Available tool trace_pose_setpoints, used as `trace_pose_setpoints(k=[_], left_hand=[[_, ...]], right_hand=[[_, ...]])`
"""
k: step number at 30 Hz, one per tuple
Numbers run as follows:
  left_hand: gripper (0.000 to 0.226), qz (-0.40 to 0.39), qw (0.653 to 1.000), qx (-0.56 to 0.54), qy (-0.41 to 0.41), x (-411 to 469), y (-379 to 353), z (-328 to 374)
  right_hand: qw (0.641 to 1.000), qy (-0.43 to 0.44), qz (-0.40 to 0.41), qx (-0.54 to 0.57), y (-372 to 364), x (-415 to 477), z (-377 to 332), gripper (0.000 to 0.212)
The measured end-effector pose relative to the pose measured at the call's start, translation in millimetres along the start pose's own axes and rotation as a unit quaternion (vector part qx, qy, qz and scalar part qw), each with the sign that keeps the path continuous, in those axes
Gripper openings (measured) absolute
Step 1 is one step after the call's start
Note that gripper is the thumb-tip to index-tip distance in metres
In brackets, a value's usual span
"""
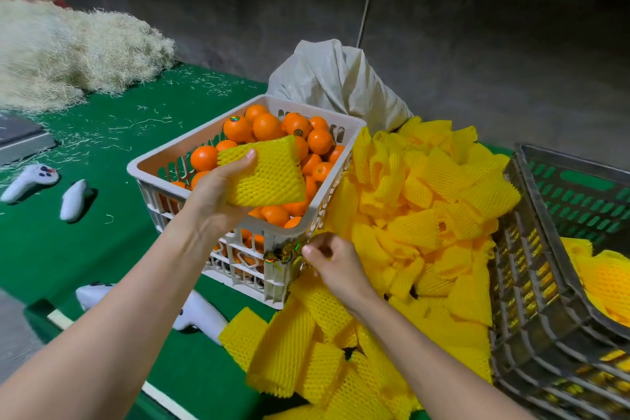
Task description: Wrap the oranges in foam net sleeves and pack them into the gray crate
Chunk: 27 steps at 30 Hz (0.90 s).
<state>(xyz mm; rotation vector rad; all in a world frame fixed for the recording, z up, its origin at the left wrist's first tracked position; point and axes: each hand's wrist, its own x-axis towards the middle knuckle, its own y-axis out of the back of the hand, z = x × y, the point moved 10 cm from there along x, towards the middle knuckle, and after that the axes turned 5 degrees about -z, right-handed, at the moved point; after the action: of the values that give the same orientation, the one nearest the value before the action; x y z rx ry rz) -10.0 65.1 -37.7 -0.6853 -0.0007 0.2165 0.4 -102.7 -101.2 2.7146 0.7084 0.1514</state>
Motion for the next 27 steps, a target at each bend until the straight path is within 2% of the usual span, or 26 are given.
trace_pose_setpoints(k=[3, 8, 13, 15, 19, 20, 22, 24, 25, 27], left_hand=[[0.016, 0.006, 1.000, 0.016, 0.001, -1, 3, -3], [0.016, 0.017, 1.000, 0.023, 0.007, -4, 10, -6], [0.015, 0.025, 0.999, 0.026, 0.011, -5, 11, -11], [0.016, 0.031, 0.999, 0.024, 0.015, -6, 8, -13], [0.016, 0.029, 0.999, 0.035, 0.023, -10, -1, -18], [0.018, 0.015, 0.998, 0.055, 0.019, -11, -5, -19], [0.023, -0.031, 0.993, 0.116, 0.002, -13, -21, -21], [0.026, -0.075, 0.979, 0.183, -0.040, -17, -40, -20], [0.029, -0.092, 0.969, 0.219, -0.068, -19, -49, -19], [0.042, -0.122, 0.947, 0.278, -0.109, -22, -66, -22]], right_hand=[[0.999, -0.024, -0.005, -0.029, -19, 5, 13, 0.022], [0.998, -0.023, 0.058, -0.010, -23, 11, 14, 0.029], [0.989, 0.033, 0.131, -0.065, -15, 6, 2, 0.038], [0.990, 0.031, 0.120, -0.068, -14, 7, 3, 0.036], [0.997, 0.006, 0.042, -0.069, 1, 5, 7, 0.024], [0.998, 0.000, 0.043, -0.046, 11, 3, 6, 0.028], [0.994, -0.008, 0.085, 0.073, 40, -6, -1, 0.033], [0.964, -0.014, 0.113, 0.238, 63, -12, -8, 0.015], [0.945, -0.025, 0.100, 0.309, 69, -13, -11, 0.020], [0.924, -0.066, 0.048, 0.373, 72, -17, -16, 0.049]])
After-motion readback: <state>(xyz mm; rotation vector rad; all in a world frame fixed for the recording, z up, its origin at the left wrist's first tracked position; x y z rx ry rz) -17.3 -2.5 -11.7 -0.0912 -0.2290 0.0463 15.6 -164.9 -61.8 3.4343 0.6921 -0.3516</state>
